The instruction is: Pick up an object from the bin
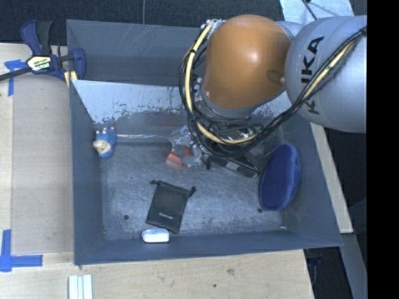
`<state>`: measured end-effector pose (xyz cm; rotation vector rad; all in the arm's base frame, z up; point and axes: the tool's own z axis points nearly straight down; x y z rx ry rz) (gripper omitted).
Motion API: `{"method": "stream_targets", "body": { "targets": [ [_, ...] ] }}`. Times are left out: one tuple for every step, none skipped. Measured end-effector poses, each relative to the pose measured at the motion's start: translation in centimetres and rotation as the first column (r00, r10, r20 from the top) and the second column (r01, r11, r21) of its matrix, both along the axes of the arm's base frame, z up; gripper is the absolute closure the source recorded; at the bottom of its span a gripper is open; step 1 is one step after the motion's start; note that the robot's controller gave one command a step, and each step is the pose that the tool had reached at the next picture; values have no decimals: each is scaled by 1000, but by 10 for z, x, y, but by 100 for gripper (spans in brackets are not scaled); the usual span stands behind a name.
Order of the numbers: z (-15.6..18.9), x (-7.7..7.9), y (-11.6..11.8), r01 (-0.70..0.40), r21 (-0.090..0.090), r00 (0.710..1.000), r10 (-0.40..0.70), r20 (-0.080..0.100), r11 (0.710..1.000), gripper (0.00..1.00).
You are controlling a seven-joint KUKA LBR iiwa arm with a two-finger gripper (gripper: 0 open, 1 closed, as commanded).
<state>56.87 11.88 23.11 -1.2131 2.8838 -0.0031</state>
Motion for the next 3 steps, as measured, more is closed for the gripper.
{"method": "stream_targets", "body": {
  "targets": [
    [-72,-75,14,308,-4,951,-308,-16,951,100],
    [-70,-74,14,309,-2,951,-309,-12,951,0],
    [-164,-27,7,472,-3,881,-472,-13,882,0]
  ]
}}
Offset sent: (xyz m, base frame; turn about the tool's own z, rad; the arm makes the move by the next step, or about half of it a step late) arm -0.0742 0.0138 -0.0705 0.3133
